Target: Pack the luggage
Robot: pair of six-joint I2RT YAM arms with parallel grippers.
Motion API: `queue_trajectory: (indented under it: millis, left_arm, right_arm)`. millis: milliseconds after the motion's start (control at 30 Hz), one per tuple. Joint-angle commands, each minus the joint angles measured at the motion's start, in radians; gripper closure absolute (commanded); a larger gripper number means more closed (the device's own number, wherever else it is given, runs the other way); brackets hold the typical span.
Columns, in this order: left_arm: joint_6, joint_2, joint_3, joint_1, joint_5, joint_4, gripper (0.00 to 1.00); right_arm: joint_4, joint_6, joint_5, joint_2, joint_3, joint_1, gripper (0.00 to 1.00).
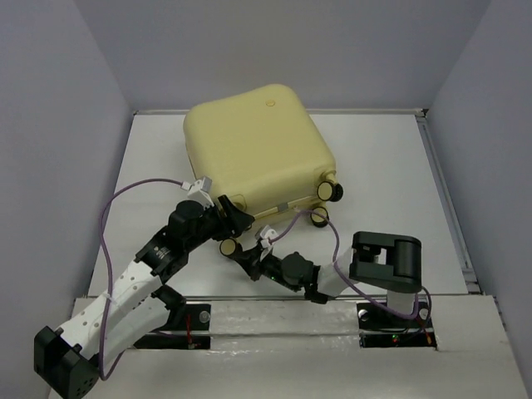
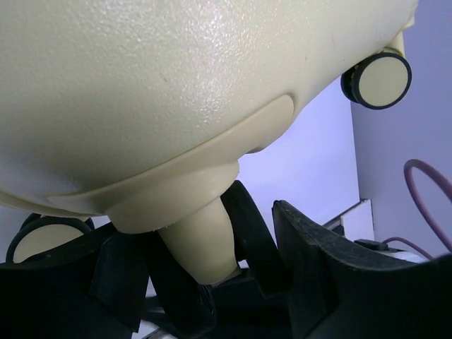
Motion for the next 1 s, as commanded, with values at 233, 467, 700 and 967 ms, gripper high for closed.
queue_trajectory:
  millis: [233, 467, 700, 967]
  left_arm:
    - [0.020, -0.014, 0.144, -0.014, 0.081, 0.309, 0.94]
    - [0.014, -0.022, 0.101, -0.015, 0.091, 0.329, 0.94]
    - [0.025, -0.016, 0.121, -0.018, 0.090, 0.335, 0.94]
    - [0.020, -0.025, 0.107, -0.018, 0.091, 0.338, 0.94]
  right_arm:
    - [-0.108, 0.035, 0.167, -0.120, -0.032, -0.013, 0.93]
    - [-0.731, 0.181, 0.308, -0.479, -0.049, -0.132, 0.51]
    - [-0.948, 0.224, 0.373, -0.567, 0.009, -0.238, 0.39]
    - [-0.954, 0.196, 0.342, -0.536, 0.040, -0.323, 0.49]
